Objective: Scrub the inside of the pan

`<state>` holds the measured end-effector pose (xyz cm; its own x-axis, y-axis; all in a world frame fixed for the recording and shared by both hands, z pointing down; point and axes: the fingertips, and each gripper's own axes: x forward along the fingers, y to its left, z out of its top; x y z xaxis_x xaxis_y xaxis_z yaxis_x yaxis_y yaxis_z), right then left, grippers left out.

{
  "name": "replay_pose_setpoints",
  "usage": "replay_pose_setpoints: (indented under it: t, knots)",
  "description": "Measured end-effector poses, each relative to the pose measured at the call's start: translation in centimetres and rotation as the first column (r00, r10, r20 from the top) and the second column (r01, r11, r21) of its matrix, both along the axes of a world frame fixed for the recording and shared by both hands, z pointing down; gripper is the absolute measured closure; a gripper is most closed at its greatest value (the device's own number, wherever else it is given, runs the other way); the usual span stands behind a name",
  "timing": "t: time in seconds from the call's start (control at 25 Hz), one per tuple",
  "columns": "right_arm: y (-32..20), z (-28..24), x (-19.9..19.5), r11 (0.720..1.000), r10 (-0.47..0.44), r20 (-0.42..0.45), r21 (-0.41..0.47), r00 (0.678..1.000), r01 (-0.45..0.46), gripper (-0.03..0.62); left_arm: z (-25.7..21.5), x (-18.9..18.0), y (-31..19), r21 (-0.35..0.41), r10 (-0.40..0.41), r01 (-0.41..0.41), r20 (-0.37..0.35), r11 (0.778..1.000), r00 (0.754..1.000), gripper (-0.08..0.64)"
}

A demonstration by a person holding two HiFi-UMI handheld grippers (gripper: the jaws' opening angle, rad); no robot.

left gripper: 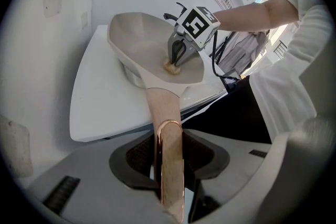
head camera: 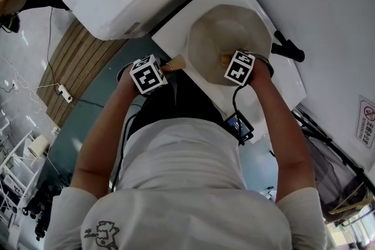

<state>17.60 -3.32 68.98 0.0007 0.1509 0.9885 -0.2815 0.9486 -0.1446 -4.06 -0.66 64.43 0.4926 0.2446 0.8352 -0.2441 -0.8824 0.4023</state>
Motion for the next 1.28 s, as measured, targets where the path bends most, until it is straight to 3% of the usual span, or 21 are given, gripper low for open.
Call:
replay_pose_setpoints:
  t: [0.24, 0.56, 0.76, 0.96, 1.28]
  knots:
    - [-3.0, -0.3, 3.1, 0.999, 0.01, -0.117, 0.054, 0.993, -0.003, 0.566, 0.1, -0.1, -0.1, 0.002, -0.003, 0.003, -0.001, 1.0, 1.0, 0.413]
    - [-8.9, -1.2, 3.4, 0.976, 0.009, -0.165, 0.215, 0.986, 0.027, 0.565, 0.1, -0.1, -0.1, 0.006, -0.015, 0.015, 0.001, 1.0, 1.0, 0.413]
    - [-12.4, -1.8, 1.2, 0.934, -0.012, -0.106, 0.354, 0.994, 0.049, 0.565, 0.1, -0.1, -0.2, 0.021, -0.018, 0.018, 0.005, 1.0, 1.0, 0.413]
    - [-12.8, -1.9, -1.8, 0.901, -0.063, -0.028, 0.429, 0.998, 0.069, 0.565, 0.1, 0.0, -0.1, 0.035, -0.02, 0.019, 0.011, 0.999, 1.0, 0.413]
    - [-8.8, -1.1, -6.4, 0.915, -0.108, 0.076, 0.398, 0.991, 0.069, 0.565, 0.2, 0.0, -0.2, 0.063, -0.017, 0.016, 0.022, 0.998, 1.0, 0.411]
